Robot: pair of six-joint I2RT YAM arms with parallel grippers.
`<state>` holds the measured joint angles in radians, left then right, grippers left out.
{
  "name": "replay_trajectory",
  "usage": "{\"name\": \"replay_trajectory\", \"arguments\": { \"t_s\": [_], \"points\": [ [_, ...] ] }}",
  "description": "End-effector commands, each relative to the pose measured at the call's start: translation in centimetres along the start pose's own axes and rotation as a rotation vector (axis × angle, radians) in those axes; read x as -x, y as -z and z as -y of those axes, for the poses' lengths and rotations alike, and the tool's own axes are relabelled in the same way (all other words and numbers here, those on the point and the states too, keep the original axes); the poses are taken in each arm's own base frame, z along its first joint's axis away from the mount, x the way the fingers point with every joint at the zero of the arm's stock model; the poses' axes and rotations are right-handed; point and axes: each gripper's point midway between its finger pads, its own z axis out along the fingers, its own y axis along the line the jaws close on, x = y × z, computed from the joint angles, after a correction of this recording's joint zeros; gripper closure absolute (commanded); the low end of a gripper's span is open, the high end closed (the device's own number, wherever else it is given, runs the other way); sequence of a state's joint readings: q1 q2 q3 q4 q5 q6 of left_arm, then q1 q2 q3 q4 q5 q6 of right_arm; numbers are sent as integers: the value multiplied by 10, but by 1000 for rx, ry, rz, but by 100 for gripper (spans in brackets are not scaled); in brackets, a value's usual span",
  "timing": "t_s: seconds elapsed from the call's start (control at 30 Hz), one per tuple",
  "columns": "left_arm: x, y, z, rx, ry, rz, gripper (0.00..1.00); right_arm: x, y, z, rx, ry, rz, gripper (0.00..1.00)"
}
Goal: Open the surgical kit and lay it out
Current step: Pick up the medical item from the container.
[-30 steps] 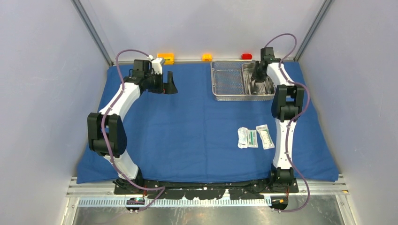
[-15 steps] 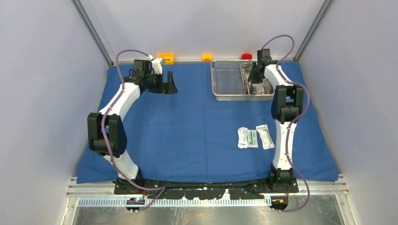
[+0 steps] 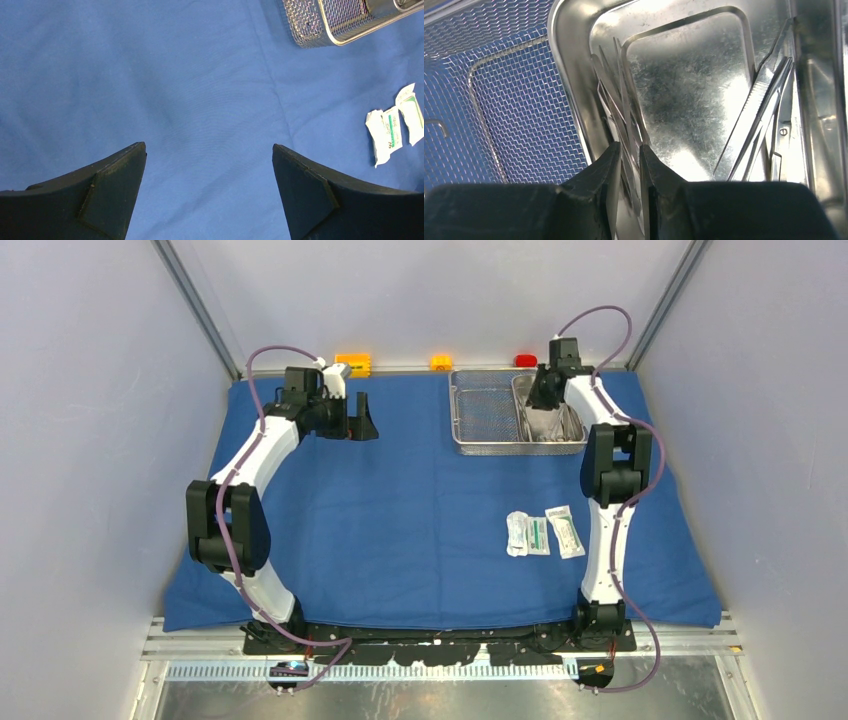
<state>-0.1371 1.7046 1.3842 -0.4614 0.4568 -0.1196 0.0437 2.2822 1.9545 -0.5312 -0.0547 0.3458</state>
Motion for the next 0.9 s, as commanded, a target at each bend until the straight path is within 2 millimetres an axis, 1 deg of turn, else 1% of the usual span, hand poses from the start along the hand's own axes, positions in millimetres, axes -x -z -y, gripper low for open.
{"name": "replay_trajectory", "arguments": {
  "t_s": [0.0, 0.2, 0.47, 0.53, 0.6, 0.73, 0.87],
  "points": [
    [12, 4, 6, -21, -34, 39, 0, 24, 13, -18, 37, 49, 61, 74],
    [11, 3, 5, -21, -31, 34, 0, 11, -2, -15, 4, 107, 26, 74],
    [10, 1, 5, -23, -27, 33, 0, 1, -15, -6, -34, 169, -12, 74],
    [10, 1, 5, -23, -25, 30, 0, 1, -18, 1, -67, 175, -9, 74],
    [10, 1, 5, -23, -25, 31, 0, -2, -21, 3, -73, 179, -17, 74],
    [10, 1, 5, -24, -24, 30, 0, -5, -23, 6, -84, 185, -25, 79],
    [10, 1, 5, -24, -24, 30, 0, -4, -22, 6, -83, 190, -21, 85]
  ]
}}
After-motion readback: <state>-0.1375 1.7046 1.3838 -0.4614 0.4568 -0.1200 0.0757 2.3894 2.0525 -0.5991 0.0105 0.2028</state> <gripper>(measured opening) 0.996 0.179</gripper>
